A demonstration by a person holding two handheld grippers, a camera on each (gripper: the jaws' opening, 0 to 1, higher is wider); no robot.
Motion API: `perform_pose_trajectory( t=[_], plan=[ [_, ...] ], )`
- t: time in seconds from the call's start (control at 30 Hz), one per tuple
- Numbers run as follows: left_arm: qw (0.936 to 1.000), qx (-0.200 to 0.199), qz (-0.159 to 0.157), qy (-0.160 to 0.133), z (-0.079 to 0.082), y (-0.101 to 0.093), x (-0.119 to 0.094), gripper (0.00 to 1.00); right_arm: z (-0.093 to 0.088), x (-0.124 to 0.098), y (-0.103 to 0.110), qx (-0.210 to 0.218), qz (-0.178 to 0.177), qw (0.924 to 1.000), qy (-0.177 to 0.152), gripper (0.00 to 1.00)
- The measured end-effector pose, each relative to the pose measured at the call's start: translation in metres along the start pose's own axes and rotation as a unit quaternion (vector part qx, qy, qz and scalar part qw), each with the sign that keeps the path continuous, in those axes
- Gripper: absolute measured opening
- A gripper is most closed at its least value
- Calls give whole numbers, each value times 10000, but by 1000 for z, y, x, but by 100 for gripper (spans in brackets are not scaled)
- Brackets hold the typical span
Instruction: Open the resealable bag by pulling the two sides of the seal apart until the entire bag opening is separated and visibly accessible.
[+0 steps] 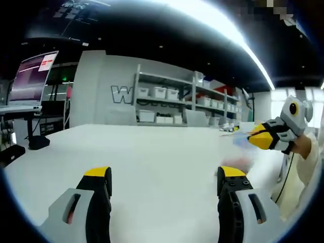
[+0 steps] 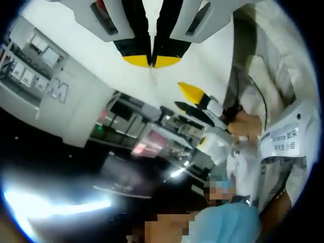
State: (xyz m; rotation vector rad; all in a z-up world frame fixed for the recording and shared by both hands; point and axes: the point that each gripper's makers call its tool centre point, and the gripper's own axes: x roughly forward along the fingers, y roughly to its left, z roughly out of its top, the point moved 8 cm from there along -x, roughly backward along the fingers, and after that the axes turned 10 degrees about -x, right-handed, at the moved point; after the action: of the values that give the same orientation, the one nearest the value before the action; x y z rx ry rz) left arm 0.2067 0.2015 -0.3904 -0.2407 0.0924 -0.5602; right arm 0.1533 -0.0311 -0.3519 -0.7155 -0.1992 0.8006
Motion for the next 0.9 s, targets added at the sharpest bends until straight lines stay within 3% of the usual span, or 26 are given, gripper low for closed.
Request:
perform_pose_trajectory(
  t=[0.5, 0.9],
  plan=[
    [9998, -171, -2, -43, 1, 6, -4, 81, 1, 0, 34, 462, 368, 9982, -83, 0],
    [9996, -267, 5, -86, 1, 7, -7, 80, -5, -1, 48, 896, 494, 9947, -67, 0]
  ],
)
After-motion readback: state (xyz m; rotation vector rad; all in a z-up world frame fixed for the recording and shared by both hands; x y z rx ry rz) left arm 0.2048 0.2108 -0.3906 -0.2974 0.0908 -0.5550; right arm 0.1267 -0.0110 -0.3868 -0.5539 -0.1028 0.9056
